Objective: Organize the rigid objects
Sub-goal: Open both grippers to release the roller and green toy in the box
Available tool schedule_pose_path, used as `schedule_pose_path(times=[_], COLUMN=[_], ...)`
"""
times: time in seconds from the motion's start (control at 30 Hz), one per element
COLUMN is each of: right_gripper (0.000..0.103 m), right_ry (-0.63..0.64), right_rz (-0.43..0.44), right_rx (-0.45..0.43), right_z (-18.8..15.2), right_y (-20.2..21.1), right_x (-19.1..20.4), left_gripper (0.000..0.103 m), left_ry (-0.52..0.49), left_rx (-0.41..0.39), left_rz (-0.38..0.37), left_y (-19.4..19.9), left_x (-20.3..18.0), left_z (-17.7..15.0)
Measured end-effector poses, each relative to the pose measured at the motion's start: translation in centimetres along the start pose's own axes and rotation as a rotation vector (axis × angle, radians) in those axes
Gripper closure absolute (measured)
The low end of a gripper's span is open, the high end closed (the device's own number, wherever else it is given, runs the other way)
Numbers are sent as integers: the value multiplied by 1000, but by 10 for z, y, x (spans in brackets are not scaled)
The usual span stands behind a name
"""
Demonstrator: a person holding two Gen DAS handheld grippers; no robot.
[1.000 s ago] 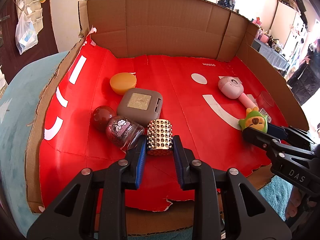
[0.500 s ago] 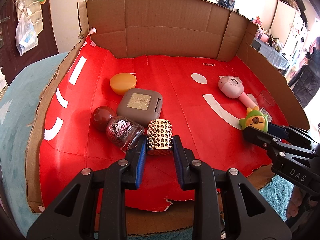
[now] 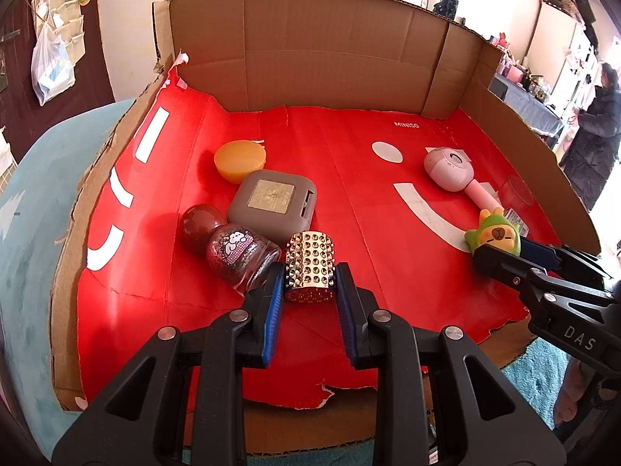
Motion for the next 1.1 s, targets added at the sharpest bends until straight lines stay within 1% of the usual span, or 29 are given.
schedule_pose_path(times=[0.13, 0.23, 0.27, 0.3, 0.37, 0.43, 0.63, 0.7, 0.77, 0.9, 0.93, 0.97, 1.0, 1.1], right_gripper=[51, 50, 48, 47, 42, 38, 31, 25, 15, 7, 3, 0, 0, 0], right_ry=[-6, -6, -5, -5, -3, 1, -3, -1, 3, 12, 13, 13, 11, -2], right_rz=[1, 1, 3, 3, 3, 2, 5, 7, 13, 31, 37, 41, 47, 63], right_rx=[1, -1, -2, -4, -7, -10, -27, -38, -49, -72, -79, -84, -90, -103], right_z=[-1, -2, -2, -2, -2, -2, -3, -3, -3, -4, -5, -4, -5, -4], right_y=[0, 1, 1, 2, 3, 5, 14, 19, 24, 36, 40, 42, 46, 53], right_x=[-1, -1, 0, 0, 1, 2, 1, 1, 2, 5, 5, 5, 6, 5], left_gripper=[78, 71, 61, 43, 26, 26, 26, 26, 26, 26, 25, 20, 16, 14], left_ry=[1, 5, 6, 7, 6, -10, 13, 17, 13, -2, -7, -14, -23, -20], left_rx=[-1, -1, -1, -2, -13, -27, -38, -41, -43, -46, -52, -57, -67, -82], left_rz=[3, -7, -14, -23, -11, 18, 15, 16, 9, 20, 28, 40, 51, 49], left_y=[1, 3, 4, 4, 8, 13, 21, 25, 29, 36, 38, 41, 45, 54], left_x=[-1, -2, -3, -4, -6, -6, -4, -4, -6, -12, -13, -14, -15, -16], left_z=[-1, -2, -2, -2, -3, -1, -3, -5, -7, -10, -10, -10, -10, -11])
Point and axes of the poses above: each gripper's, at about its wrist camera, not at the fingertips, and y roughly against the way its jaws point, x to its left, z to its top, the point moved 9 cm from there along -y, roughly the way its jaws point, and after that the axes turned 15 degrees about -z, right-handed, at the moved point
